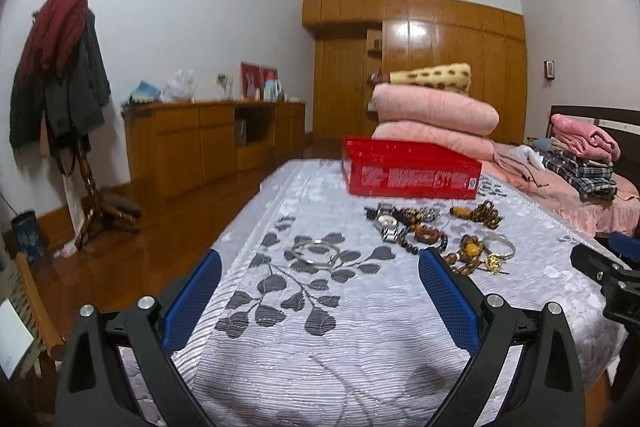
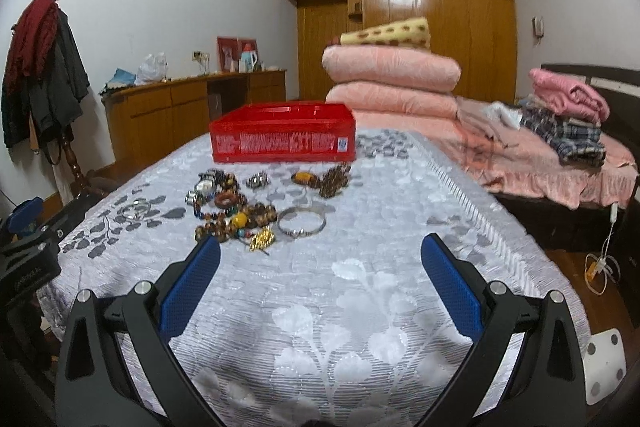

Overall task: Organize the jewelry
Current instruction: 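Move the left tool to the silver bangle while the right tool approaches a small silver ring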

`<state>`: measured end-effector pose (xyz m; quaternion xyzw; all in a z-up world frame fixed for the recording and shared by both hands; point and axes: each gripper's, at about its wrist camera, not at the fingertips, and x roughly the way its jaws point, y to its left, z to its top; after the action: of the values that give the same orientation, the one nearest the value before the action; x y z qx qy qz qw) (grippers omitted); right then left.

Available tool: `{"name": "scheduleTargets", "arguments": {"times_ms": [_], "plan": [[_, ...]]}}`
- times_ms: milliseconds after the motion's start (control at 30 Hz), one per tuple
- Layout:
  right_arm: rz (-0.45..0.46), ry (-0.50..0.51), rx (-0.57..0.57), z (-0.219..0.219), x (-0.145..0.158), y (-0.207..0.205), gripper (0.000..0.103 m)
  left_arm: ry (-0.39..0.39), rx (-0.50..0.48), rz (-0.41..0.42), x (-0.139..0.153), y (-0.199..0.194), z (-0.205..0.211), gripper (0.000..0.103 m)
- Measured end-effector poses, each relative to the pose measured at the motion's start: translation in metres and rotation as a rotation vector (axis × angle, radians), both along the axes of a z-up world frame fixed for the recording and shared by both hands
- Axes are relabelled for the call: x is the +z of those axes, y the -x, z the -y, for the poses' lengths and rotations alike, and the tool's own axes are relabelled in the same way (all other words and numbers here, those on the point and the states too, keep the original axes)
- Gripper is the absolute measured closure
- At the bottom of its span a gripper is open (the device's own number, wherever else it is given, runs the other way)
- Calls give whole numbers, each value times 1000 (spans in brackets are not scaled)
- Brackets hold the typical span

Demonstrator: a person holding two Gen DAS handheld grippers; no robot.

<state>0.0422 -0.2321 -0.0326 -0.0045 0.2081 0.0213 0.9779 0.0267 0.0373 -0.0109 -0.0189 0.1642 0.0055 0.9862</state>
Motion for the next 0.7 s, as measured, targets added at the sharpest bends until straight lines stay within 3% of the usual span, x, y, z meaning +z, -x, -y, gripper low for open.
{"name": "scheduleTargets", "arguments": {"times_ms": [333, 533, 700], "plan": [[-102, -10, 33, 0, 0, -34, 6, -20, -24, -222, -1, -66, -2, 7], [-188, -5, 39, 1, -2, -65, 6, 2, -31, -377, -12, -103, -7, 15], [-263, 5, 52, 4, -3, -89, 22, 5, -51, -442, -16, -123, -5, 20]]}}
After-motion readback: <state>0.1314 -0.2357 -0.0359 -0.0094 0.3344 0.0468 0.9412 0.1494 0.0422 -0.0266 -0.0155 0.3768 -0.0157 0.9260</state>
